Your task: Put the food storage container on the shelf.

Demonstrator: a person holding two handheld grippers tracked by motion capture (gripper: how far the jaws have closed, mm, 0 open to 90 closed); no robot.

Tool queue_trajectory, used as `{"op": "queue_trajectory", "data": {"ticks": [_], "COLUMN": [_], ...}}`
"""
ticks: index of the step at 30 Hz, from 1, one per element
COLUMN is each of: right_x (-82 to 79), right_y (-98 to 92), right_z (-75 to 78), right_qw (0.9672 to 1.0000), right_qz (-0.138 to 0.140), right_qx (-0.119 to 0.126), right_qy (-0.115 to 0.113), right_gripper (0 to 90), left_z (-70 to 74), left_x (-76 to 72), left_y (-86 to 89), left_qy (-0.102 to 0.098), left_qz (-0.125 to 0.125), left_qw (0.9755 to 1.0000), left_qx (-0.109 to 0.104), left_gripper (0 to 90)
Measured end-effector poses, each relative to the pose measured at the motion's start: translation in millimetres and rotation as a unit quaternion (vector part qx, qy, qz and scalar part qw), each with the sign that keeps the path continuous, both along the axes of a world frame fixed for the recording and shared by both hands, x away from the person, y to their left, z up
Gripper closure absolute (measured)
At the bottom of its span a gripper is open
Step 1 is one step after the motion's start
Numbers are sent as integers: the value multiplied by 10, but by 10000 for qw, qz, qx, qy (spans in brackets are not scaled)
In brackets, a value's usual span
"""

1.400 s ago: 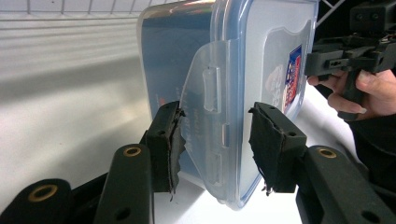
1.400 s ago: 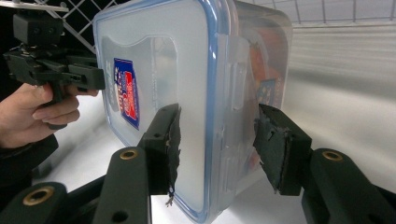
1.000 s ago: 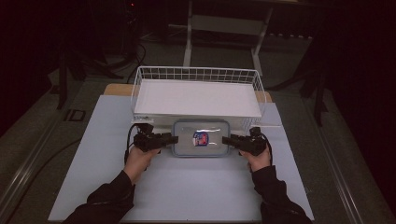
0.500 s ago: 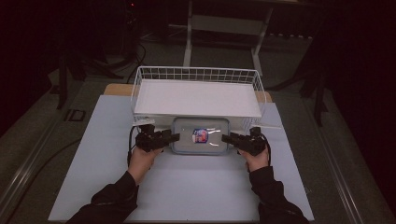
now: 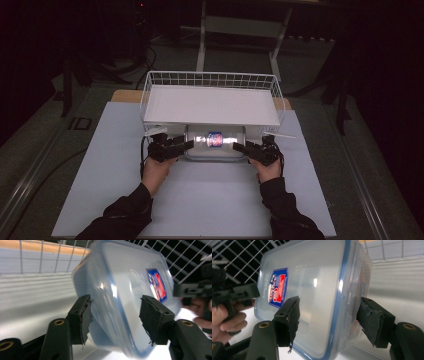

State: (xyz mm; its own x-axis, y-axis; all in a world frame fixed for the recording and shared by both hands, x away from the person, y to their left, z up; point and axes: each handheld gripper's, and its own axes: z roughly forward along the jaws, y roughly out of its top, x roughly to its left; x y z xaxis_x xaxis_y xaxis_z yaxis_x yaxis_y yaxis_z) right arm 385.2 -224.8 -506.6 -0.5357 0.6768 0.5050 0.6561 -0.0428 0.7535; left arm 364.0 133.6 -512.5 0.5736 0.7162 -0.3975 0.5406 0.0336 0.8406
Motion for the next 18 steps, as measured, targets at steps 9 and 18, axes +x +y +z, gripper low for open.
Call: {"op": "queue_trajectory", "data": {"ticks": [9,18], "right_x": [22,-13], "right_y": [32,82], "right_z": [-66,68], "right_qw": [9994,9986], "right_qz": [-105,-184], "right_qx": [62,-499], "right_qy": [325,-2], "right_gripper": [241,208], "left_z": [-65,-19], "left_x": [62,42], "left_y": [-44,-41], "left_qy": [291,269], "left_qz": [-9,15], "left_qw": [9994,9995], "left_qx": [-160,-139], "left_gripper": [387,332]}}
